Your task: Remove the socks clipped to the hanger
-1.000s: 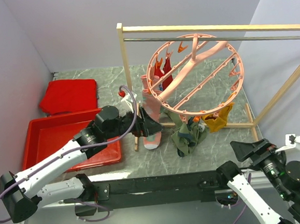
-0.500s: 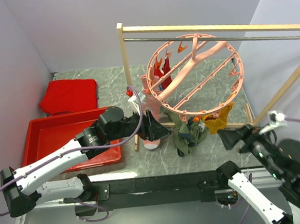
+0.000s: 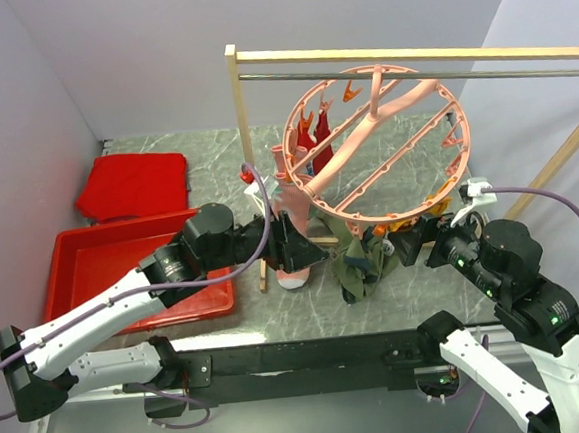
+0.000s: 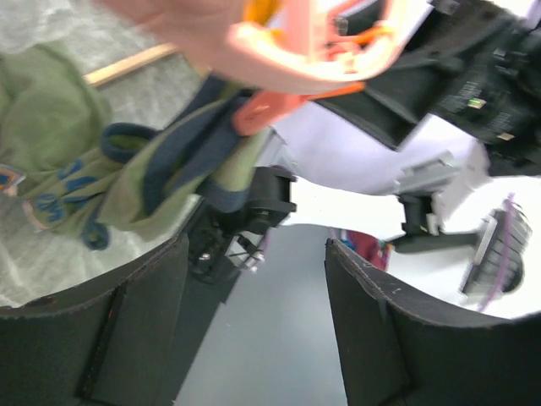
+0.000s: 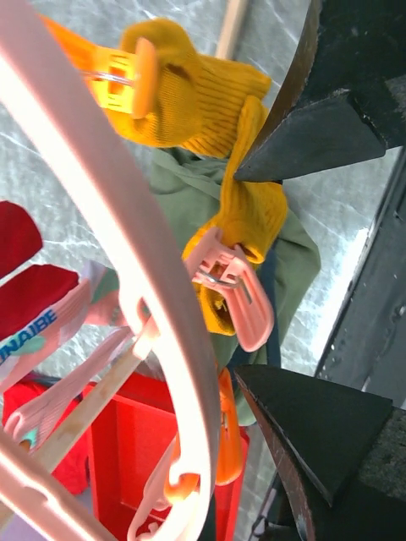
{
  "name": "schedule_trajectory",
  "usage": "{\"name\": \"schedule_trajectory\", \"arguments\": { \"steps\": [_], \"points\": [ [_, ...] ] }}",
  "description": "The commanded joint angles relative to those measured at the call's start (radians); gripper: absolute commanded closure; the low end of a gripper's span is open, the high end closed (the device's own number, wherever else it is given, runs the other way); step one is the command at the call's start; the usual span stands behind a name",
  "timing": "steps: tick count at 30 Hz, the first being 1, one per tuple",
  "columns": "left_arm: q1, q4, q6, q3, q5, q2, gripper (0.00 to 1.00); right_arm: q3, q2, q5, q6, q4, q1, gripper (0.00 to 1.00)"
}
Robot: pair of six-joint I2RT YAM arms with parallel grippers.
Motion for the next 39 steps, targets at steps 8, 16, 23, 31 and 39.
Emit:
{"name": "schedule_trajectory", "arguments": {
  "steps": [8,16,23,31,39],
  "points": [
    [-0.009,-0.059,0.033,0.177,0.140,0.026,0.33,0.050,0.041,0.058,-0.183,0.046,0.002,0.10],
    [-0.060,-0.021,0.004,0.200,0.165,0.082,0.33,0.053,0.078,-0.006,-0.238,0.061,0.003,0.30],
    [-0.140,-0.064,0.050,0.259,0.070,0.134,0.25,0.076,0.088,-0.210,-0.169,0.046,0.005,0.50],
    [-0.276,-0.100,0.134,0.318,-0.132,0.218,0.21,0.128,0.110,-0.431,0.072,0.047,0.002,0.62],
    [-0.334,-0.107,0.150,0.303,-0.327,0.231,0.13,0.128,0.125,-0.566,0.266,0.061,0.003,0.72]
  ]
}}
